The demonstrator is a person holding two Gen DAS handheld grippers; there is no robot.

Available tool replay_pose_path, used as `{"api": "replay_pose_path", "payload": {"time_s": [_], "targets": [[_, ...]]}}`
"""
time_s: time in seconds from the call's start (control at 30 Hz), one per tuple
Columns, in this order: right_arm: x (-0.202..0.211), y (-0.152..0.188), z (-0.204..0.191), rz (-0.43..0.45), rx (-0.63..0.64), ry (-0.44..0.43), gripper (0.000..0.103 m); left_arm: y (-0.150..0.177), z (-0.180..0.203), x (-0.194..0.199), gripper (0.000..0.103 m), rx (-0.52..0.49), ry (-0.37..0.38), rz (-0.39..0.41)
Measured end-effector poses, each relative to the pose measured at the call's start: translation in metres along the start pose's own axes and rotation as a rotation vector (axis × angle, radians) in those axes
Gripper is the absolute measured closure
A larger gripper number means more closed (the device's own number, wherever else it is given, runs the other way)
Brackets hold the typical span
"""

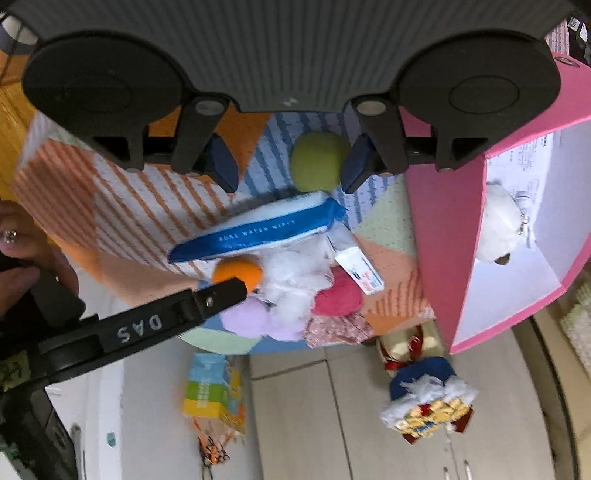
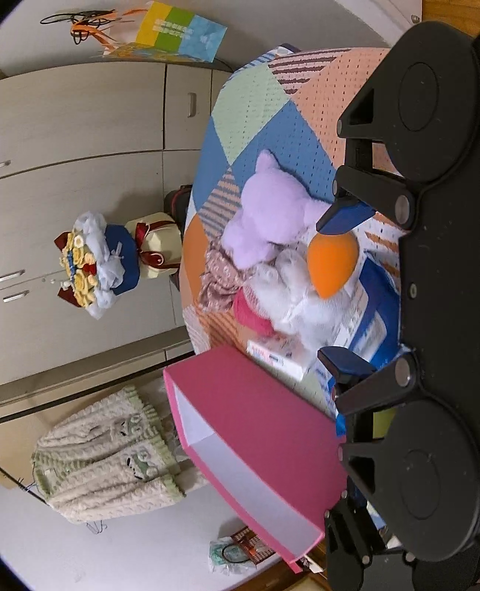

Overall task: Organize soft objects
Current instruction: 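Grasp the green ball with the left gripper while the right grasps the orange sponge, then carry the green ball and orange sponge over the pink box with both grippers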

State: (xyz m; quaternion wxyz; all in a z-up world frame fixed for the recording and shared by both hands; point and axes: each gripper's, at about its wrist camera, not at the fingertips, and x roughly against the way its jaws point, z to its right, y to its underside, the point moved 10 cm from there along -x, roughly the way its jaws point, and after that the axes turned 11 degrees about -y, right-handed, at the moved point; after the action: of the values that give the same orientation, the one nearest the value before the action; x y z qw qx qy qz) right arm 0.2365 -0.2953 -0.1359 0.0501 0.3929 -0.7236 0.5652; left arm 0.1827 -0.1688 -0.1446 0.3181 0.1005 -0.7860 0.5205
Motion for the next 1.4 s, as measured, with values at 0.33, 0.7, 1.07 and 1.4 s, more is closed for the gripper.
{"api": "replay_pose_path", "payload": {"time_s": [0.33,0.7,1.07,1.4], "targets": [[-0.028,0.008,0.021,-0.043,-0.033,0.004,0.031,0.0,0.001,-0.012,0.042,-0.045,-0.155,0.041],[-0.038,0.014,0.022,-0.021,0.009,0.041,0.032,0.009,0.005,-0.031,0.041,-0.075,-0.22,0.007],[-0.021,0.016,0.017,0.034,0.047,0.08,0.052,0.013,0.007,-0.025,0.059,-0.09,-0.251,0.015],[0.011,0.021,0.007,0.082,0.035,0.144,0.052,0.017,0.002,-0.015,0.065,-0.045,-0.203,-0.013]]}}
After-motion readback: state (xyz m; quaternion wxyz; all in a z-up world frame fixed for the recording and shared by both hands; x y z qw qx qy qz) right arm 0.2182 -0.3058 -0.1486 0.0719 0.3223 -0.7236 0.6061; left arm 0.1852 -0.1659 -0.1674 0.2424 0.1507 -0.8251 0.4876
